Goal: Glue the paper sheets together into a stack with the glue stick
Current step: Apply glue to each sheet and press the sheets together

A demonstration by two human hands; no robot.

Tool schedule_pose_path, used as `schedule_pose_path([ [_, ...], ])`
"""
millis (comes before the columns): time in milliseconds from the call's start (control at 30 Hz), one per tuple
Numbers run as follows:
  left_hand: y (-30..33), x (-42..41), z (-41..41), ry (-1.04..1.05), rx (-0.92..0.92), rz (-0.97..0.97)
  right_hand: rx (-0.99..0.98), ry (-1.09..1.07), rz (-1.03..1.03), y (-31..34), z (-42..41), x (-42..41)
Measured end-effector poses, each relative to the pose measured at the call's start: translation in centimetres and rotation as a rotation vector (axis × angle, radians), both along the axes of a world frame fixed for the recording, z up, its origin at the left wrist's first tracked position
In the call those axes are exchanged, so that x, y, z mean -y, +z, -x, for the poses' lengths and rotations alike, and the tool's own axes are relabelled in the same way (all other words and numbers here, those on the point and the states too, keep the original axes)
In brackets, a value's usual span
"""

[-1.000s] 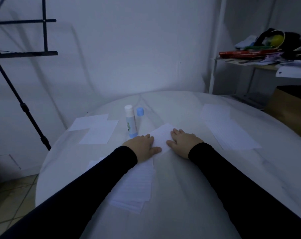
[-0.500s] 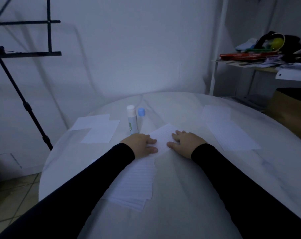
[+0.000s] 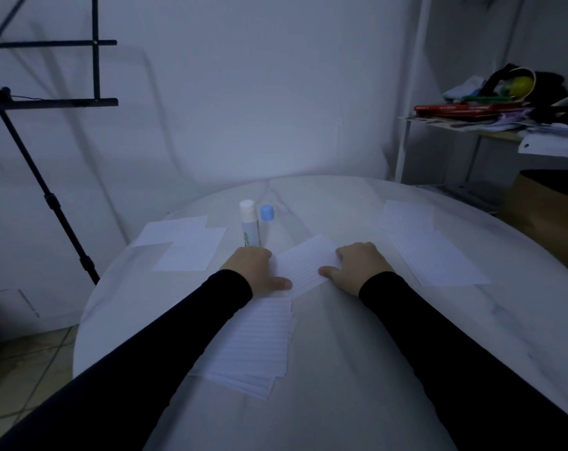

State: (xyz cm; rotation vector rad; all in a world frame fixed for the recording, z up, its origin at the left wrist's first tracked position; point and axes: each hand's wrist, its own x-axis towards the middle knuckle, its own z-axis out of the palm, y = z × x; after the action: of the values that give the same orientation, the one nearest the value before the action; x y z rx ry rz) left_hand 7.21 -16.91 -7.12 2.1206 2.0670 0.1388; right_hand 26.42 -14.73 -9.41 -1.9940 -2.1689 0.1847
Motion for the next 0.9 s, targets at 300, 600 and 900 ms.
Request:
schedule_pose_path([
  [300,0.1,-0.5,0.9,0.019,0.114,0.058,-0.313,-0.007,-0.019,0.1,-0.4,0.3],
  [600,-0.1,-0.4,1.7,0.056,0.232,0.070,-0.354,-0.016,0.018,-0.3,-0.1,-0.1],
  [900,-0.2,-0.1,1.6,0.017,0.302,0.039,-0.754,-0.014,-0.017,0.2,-0.1,0.1],
])
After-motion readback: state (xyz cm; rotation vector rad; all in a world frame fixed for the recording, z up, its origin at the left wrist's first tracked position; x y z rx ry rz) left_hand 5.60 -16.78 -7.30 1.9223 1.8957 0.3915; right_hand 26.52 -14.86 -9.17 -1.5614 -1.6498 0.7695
